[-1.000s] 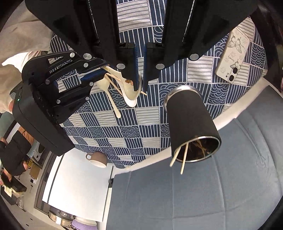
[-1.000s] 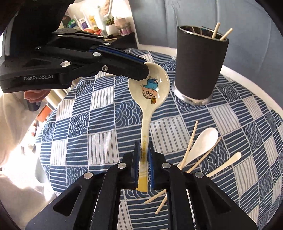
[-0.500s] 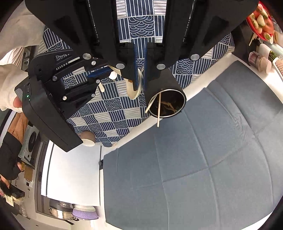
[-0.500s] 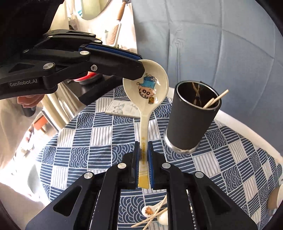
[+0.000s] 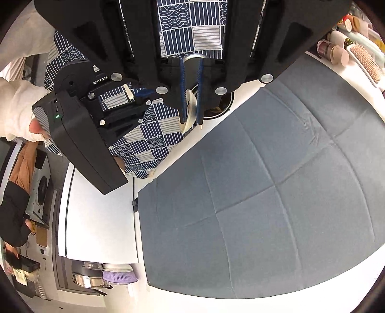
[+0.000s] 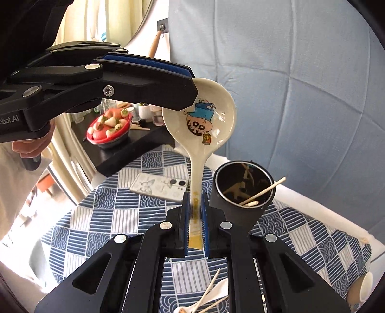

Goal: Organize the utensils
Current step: 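Lift the cartoon spoon and carry it over the black cup with the right tool, then lower the spoon handle into the cup and open the right tool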

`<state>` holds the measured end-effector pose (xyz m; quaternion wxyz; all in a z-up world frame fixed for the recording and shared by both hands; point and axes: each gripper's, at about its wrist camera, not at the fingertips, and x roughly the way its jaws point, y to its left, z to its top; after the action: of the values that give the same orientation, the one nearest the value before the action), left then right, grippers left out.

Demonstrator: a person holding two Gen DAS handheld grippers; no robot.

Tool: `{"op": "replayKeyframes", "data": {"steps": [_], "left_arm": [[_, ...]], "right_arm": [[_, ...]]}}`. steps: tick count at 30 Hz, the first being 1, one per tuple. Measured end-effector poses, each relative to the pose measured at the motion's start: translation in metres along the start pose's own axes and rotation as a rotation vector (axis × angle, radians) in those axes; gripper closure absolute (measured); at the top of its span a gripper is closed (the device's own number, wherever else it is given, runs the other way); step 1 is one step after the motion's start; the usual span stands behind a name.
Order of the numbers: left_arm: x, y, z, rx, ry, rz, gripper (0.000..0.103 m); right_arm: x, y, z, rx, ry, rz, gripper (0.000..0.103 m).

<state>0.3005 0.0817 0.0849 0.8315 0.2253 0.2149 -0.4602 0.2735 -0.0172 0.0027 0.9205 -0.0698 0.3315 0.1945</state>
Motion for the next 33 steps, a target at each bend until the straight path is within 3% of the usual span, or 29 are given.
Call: {"op": "replayKeyframes", "data": {"steps": [15, 33], "left_arm": [[0.020, 0.027, 0.024, 0.032, -0.006, 0.009, 0.094], [0.070, 0.061, 0.014, -0.006, 0.067, -0.040, 0.094]], "right_arm": [[0.029, -0.025, 0.037, 0.001, -0.043, -0.055, 0.095], [0.079, -0.051, 0.033, 0.043, 0.011, -0.039, 0.095]]}}
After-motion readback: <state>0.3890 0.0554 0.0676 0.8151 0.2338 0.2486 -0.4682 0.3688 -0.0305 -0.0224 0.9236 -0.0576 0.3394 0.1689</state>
